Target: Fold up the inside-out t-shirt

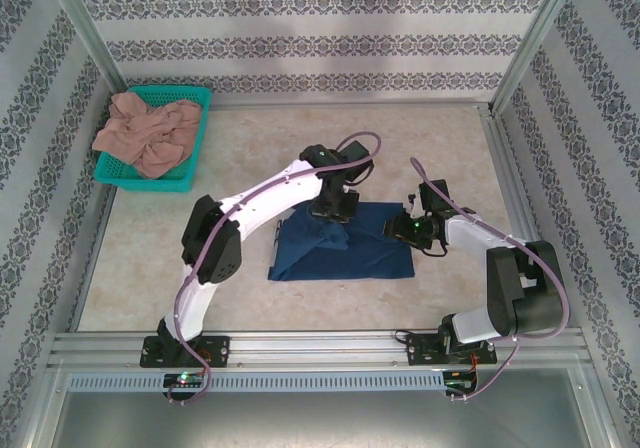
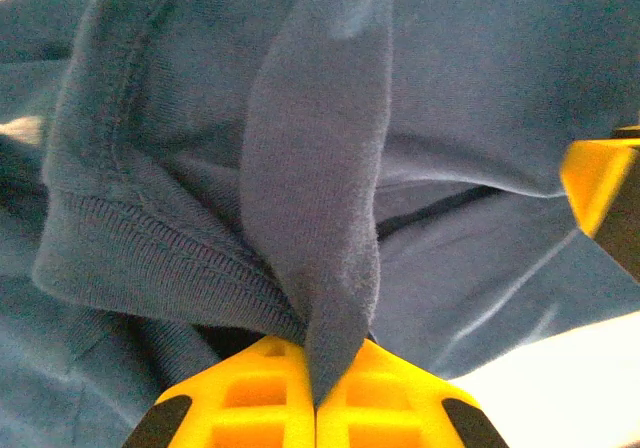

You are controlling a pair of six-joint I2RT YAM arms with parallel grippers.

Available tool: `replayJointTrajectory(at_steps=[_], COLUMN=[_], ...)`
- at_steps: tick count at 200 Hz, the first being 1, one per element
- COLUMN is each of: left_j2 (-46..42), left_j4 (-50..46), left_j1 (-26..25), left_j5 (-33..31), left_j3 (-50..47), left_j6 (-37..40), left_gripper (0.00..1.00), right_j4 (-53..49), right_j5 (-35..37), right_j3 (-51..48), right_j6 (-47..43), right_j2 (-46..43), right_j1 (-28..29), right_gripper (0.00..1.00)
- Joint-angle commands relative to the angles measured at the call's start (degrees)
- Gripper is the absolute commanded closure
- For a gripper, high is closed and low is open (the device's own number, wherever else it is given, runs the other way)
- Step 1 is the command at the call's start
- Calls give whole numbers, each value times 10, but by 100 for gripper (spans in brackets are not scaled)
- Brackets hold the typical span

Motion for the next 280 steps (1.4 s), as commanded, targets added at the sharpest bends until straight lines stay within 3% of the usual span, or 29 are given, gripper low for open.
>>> replayJointTrajectory(at_steps=[1, 99, 147, 156, 170, 191, 217, 230, 248, 280], left_j2=[-52, -44, -18, -2, 29, 94, 149, 137, 72, -122], left_j4=[-7, 102, 183, 191, 218, 237, 237, 225, 227, 312], left_j1=[-7, -14, -22, -26, -36, -58, -70, -67, -57, -18], left_j5=[12, 72, 85, 88, 108, 144, 202, 200, 176, 159], left_j3=[-13, -41, -57, -47, -27, 42, 128, 135, 69, -182], left_j6=[-1, -51, -89, -93, -102, -110, -99, -72, -31, -6], left_gripper=[100, 100, 99, 95, 82, 55, 45, 43, 39, 35], right_j4=[-21, -35, -68, -84, -104, -117, -121, -130, -137, -99], right_j5=[20, 22, 31, 46, 69, 97, 127, 130, 120, 55], right_j3=[12, 23, 34, 37, 40, 34, 20, 20, 19, -2], right_j6=[-15, -21, -17, -17, -17, -13, 0, 4, 9, 3], right_j2=[10, 17, -27, -43, -69, -111, -166, -180, -189, -211], right_j1=[-6, -8, -20, -31, -53, -91, -118, -119, -118, -101], right_gripper=[51, 51, 50, 49, 48, 48, 48, 48, 48, 44])
